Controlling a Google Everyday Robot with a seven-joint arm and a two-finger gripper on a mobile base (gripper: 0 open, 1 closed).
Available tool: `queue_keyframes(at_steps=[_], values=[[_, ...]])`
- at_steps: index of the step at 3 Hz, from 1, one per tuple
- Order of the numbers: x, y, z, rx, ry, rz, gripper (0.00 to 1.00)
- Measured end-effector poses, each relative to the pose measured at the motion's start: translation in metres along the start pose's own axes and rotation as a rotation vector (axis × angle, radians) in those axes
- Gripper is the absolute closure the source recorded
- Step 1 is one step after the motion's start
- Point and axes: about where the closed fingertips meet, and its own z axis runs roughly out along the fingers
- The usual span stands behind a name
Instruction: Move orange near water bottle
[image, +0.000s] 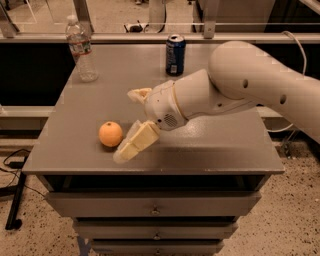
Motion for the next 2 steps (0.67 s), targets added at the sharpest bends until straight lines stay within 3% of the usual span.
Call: queue_keyframes(at_steps=[2], values=[[-0.001,0.0,0.036,-0.011,-0.049,0.042,0.0]])
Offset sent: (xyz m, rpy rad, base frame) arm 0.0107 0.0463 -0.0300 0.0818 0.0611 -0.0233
